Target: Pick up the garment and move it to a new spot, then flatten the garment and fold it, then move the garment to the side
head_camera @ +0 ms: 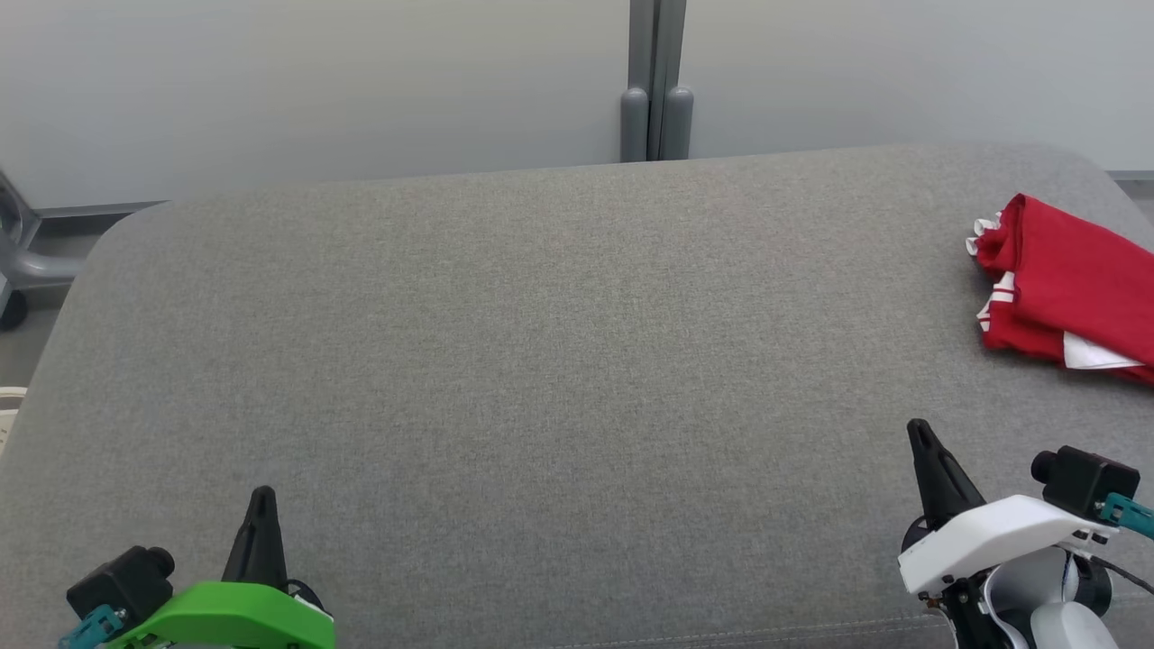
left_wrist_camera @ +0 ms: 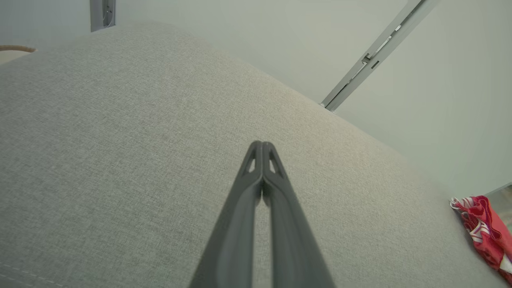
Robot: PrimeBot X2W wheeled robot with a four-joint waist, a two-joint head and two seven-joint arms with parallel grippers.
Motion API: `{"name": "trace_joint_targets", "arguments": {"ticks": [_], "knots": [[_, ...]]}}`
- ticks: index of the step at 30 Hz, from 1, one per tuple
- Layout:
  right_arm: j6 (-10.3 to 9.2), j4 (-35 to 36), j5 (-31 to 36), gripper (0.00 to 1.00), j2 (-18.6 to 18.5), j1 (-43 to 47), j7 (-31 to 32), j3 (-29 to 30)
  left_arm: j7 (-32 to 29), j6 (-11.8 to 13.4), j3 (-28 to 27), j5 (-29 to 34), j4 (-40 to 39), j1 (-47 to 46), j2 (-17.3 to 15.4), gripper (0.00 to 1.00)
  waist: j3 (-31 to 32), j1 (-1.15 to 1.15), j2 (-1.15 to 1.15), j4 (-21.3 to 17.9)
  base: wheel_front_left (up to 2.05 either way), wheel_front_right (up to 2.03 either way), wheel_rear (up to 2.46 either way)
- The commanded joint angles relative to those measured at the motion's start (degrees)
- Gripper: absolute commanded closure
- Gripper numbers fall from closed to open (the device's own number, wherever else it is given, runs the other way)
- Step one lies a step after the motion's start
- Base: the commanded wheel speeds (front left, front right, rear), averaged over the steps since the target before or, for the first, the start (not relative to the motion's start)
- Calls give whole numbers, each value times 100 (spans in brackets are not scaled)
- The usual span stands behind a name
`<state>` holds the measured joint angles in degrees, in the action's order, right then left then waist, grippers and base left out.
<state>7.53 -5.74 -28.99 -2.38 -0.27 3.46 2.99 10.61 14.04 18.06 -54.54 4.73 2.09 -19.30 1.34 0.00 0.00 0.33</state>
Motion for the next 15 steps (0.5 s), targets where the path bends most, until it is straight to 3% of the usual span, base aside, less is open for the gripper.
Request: {"name": "trace_joint_targets", "arguments": {"ticks": [1, 15], "knots": [[0, 42, -311, 100, -23, -152, 23, 44, -50, -106, -152, -198, -20, -204, 18, 100, -3, 0, 0, -1, 0, 0, 0], [-1, -78, -1428, 100, -31, -210, 112, 159, -303, -493, -500, -893, 153, -325, 302, 100, -19, 0, 0, -5, 0, 0, 0]]}}
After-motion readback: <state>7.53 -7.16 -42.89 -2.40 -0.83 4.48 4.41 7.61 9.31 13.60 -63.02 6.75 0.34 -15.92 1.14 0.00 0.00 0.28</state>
